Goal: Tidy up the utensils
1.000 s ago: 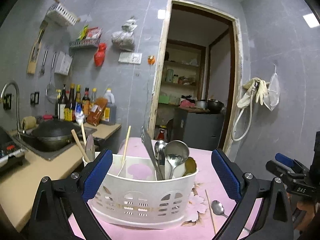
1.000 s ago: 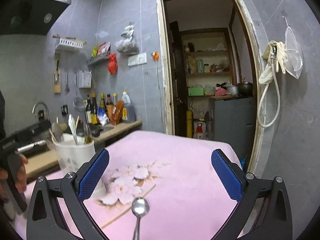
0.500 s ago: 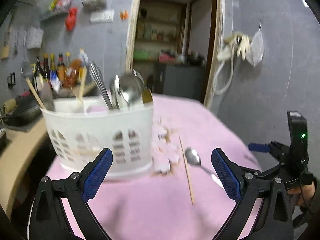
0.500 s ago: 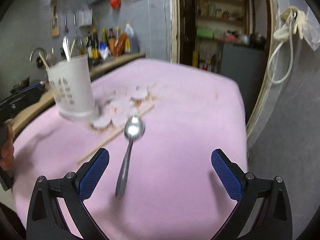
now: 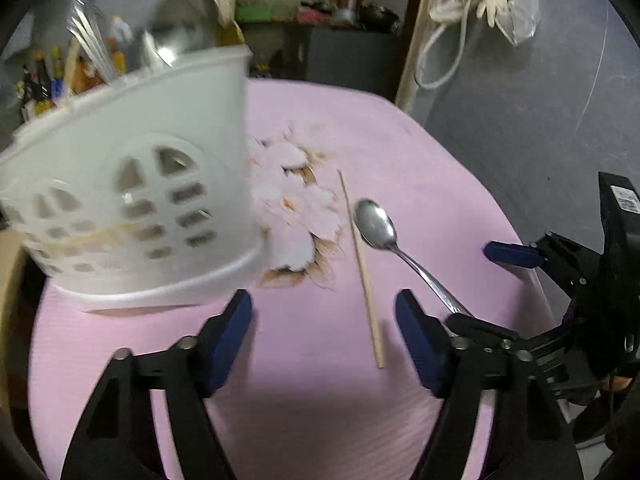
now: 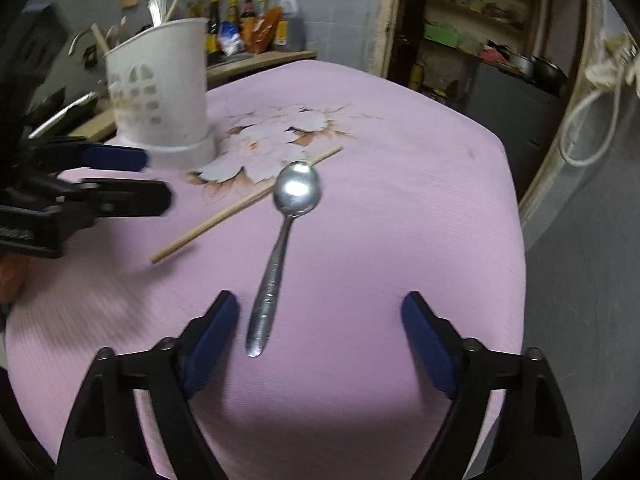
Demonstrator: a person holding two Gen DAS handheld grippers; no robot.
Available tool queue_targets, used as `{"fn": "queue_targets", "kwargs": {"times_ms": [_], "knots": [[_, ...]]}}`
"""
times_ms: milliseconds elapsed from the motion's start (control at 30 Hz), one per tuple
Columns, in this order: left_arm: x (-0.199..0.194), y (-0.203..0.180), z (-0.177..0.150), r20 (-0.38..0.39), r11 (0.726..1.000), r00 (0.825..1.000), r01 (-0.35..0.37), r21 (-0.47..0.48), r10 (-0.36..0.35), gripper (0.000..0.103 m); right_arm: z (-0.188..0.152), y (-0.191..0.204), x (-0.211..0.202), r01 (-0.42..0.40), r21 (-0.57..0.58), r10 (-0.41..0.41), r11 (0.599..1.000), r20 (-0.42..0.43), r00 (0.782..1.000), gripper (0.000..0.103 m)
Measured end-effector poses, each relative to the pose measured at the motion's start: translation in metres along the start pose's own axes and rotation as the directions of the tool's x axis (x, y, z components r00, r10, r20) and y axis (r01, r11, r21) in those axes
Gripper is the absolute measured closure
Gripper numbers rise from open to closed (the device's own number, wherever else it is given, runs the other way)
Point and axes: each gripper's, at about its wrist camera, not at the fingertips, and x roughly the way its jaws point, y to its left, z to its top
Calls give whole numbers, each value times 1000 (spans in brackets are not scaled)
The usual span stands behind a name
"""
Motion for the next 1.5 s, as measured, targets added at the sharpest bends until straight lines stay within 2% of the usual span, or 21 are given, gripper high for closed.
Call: {"fn": "queue_targets", "kwargs": {"times_ms": [133, 200, 267, 333, 400, 467, 733, 1067, 1200, 1400, 1500], "knots": [[15, -3, 5, -50, 999, 998, 36, -1, -36, 57, 1, 6, 1, -21, -27, 21, 999, -4, 1000, 45], [23, -5, 9, -85, 998, 994, 66, -11, -67, 74, 1, 7, 0, -23, -26, 23, 999, -1, 1000, 55], [30, -6, 11, -114, 998, 992, 57, -11, -58, 80, 0, 6, -1, -22, -11, 22, 1000, 0, 1000, 66], [32, -12, 13, -118, 999, 992, 40, 15, -38, 84, -1, 4, -2, -15, 10, 15, 1000, 1, 1000, 81], [34, -16, 14, -125, 999, 992, 37, 29, -33, 95, -2, 1, -3, -3, 39, 3, 999, 3, 1000, 91], [36, -16, 13, -129, 999, 992, 18, 36, -14, 100, -3, -5, -4, -18, 75, 17, 997, 7, 1000, 92], [18, -4, 0, -123, 1000, 992, -2, 0, 2, 101, -10, -11, -13, -3, 134, 1, 991, 13, 1000, 93], [-23, 7, -25, -103, 999, 995, -16, -35, 13, 101, -17, -3, -21, -34, 130, 34, 991, 5, 999, 91], [-32, 8, -36, -118, 999, 993, -23, -44, 17, 101, -12, -6, -17, -55, 130, 55, 990, 1, 998, 73], [-41, 16, -43, -127, 998, 992, -8, -57, 1, 100, 6, -7, -1, -51, 94, 52, 994, -12, 999, 72], [-44, 18, -44, -134, 999, 991, -15, -42, 10, 99, 13, -10, 6, -48, 75, 49, 996, -13, 999, 69]]}}
